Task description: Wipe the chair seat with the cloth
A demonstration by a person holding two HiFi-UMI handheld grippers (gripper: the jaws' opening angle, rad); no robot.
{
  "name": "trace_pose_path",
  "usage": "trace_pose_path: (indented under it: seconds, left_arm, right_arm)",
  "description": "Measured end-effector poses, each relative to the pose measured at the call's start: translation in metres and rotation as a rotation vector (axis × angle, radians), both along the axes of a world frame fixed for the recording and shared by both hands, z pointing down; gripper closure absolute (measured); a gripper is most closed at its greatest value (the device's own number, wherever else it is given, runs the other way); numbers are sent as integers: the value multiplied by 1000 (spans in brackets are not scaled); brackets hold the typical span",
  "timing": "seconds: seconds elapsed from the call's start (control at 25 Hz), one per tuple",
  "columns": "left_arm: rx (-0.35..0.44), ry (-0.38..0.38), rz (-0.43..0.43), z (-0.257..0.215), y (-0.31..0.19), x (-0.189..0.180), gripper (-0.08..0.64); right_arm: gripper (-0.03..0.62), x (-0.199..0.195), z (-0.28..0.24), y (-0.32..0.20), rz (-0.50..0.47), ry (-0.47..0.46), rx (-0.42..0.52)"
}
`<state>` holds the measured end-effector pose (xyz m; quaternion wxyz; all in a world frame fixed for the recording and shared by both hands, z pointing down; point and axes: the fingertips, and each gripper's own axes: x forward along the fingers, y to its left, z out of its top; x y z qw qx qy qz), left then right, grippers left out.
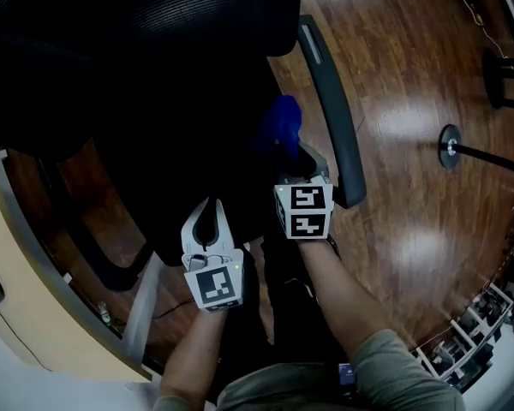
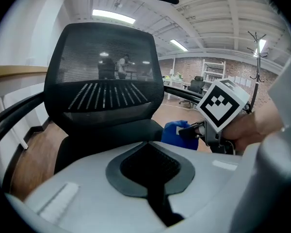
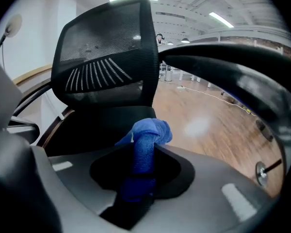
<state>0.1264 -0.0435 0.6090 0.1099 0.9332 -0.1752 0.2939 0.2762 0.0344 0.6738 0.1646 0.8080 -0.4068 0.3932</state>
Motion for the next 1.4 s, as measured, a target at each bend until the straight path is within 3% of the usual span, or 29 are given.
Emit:
trace_pose_path:
  seconds: [0.24, 0.56, 0.76, 0.92, 1.08, 1.4]
  left_arm:
    - [-12, -33, 15, 11, 7, -2, 555]
    - [-12, -45, -33, 17, -3, -17, 554]
    - [-3, -35, -91, 7, -17, -40, 555]
    - [10, -27, -151, -8, -32, -65, 554]
    - [15, -29, -222, -14, -48, -103, 555]
    - [12, -55, -329, 0, -63, -191, 555]
  right_arm:
    - [486, 1, 21, 20, 74, -53, -29]
    - [486, -3, 37, 25, 78, -85, -46]
    - [485, -5, 22, 16, 55, -52, -41]
    - [485, -20, -3, -7, -21, -19, -10]
    - [485, -63, -20, -45, -131, -9, 31]
    - [485, -198, -40, -132, -552, 60, 146]
